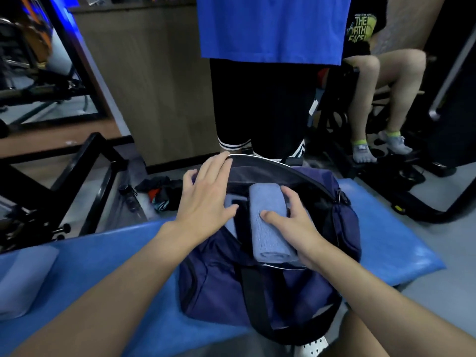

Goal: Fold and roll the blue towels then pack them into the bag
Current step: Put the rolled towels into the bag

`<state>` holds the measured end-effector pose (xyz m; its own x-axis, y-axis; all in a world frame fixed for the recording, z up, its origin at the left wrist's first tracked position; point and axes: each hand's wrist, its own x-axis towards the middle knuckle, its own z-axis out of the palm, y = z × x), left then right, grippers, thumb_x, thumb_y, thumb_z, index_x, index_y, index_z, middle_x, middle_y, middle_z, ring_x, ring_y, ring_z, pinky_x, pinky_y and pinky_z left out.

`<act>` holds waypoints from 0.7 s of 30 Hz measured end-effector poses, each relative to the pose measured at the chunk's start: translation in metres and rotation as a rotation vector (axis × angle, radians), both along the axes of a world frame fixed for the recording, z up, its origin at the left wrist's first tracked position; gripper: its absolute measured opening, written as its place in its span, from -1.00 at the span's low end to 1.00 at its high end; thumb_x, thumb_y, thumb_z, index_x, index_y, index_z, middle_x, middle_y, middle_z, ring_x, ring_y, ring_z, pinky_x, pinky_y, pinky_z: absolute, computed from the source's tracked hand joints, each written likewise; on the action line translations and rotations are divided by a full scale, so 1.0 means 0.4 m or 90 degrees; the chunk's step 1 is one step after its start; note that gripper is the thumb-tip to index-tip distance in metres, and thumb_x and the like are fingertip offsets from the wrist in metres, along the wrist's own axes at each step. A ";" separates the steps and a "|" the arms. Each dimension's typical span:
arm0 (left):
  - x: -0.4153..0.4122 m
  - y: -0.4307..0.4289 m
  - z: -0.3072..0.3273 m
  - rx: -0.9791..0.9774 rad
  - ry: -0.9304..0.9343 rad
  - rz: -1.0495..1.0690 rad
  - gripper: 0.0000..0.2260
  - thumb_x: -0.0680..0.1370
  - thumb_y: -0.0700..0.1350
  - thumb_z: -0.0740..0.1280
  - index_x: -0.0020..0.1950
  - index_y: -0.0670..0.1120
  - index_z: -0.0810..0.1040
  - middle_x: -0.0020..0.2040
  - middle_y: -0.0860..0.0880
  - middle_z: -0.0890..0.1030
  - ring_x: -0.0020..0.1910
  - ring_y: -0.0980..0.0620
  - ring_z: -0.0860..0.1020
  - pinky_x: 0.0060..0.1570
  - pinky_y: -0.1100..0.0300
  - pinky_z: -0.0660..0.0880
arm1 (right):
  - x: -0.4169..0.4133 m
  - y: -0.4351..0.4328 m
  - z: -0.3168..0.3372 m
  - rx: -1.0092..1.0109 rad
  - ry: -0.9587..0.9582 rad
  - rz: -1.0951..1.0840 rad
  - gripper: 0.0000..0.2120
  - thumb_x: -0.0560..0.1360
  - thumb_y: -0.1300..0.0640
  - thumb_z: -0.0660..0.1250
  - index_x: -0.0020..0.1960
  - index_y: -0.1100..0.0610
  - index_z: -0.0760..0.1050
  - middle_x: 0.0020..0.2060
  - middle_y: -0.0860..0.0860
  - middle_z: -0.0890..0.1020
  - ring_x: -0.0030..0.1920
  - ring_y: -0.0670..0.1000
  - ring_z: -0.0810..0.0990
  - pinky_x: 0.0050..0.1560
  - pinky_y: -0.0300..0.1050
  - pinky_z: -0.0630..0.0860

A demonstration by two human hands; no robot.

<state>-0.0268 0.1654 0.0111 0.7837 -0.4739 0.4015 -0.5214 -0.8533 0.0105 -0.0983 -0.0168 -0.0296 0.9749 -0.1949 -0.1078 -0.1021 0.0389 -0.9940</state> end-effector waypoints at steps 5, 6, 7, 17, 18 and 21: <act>0.013 0.038 -0.036 0.051 0.041 0.043 0.02 0.34 -0.06 0.50 0.62 -0.09 -0.08 0.63 0.00 -0.11 0.60 -0.01 -0.05 0.46 -0.10 0.14 | 0.069 0.020 -0.026 0.002 0.049 0.008 -0.42 0.46 0.14 0.45 0.34 -0.16 0.24 0.16 -0.05 0.54 0.09 0.03 0.62 0.13 0.08 0.60; 0.015 0.045 -0.036 0.054 0.052 0.047 0.03 0.35 -0.07 0.49 0.62 -0.07 -0.12 0.63 0.01 -0.16 0.60 -0.01 -0.09 0.48 -0.10 0.11 | 0.082 0.025 -0.025 -0.006 0.055 0.013 -0.41 0.46 0.13 0.45 0.36 -0.14 0.24 0.16 -0.06 0.54 0.09 0.01 0.61 0.14 0.05 0.59; 0.016 0.051 -0.034 0.054 0.059 0.050 0.03 0.35 -0.07 0.48 0.62 -0.06 -0.15 0.63 0.01 -0.19 0.60 -0.01 -0.13 0.48 -0.10 0.09 | 0.094 0.032 -0.022 -0.018 0.064 0.022 -0.40 0.45 0.12 0.45 0.37 -0.13 0.24 0.15 -0.05 0.55 0.09 0.01 0.60 0.13 0.01 0.59; 0.009 0.080 -0.016 -0.029 0.029 -0.039 0.00 0.31 -0.36 0.33 0.63 -0.09 -0.14 0.63 0.07 -0.21 0.58 0.04 0.02 0.47 0.08 0.10 | 0.192 0.094 -0.011 -0.031 0.021 0.029 -0.49 0.44 0.15 0.46 0.30 -0.11 0.35 0.09 -0.11 0.61 0.04 -0.13 0.61 -0.05 -0.31 0.57; 0.007 0.082 -0.012 -0.032 0.028 -0.052 -0.01 0.31 -0.36 0.32 0.63 -0.09 -0.14 0.62 0.08 -0.21 0.58 0.05 0.00 0.47 0.11 0.10 | 0.198 0.101 -0.016 -0.035 0.015 0.018 -0.42 0.44 0.15 0.47 0.34 -0.14 0.31 0.14 -0.09 0.60 0.08 -0.11 0.60 0.02 -0.27 0.57; 0.001 0.092 -0.008 -0.030 0.039 -0.074 -0.04 0.34 -0.37 0.29 0.63 -0.09 -0.15 0.62 0.08 -0.25 0.59 0.09 -0.05 0.47 0.17 0.06 | 0.212 0.121 -0.027 -0.061 0.029 0.025 -0.39 0.42 0.17 0.50 0.39 -0.05 0.33 0.17 -0.07 0.59 0.10 -0.09 0.59 0.11 -0.18 0.57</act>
<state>-0.0263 0.2023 0.0078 0.7488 -0.5447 0.3778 -0.6134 -0.7853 0.0836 -0.0136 0.0316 -0.0406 0.9764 -0.1683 -0.1357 -0.1476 -0.0606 -0.9872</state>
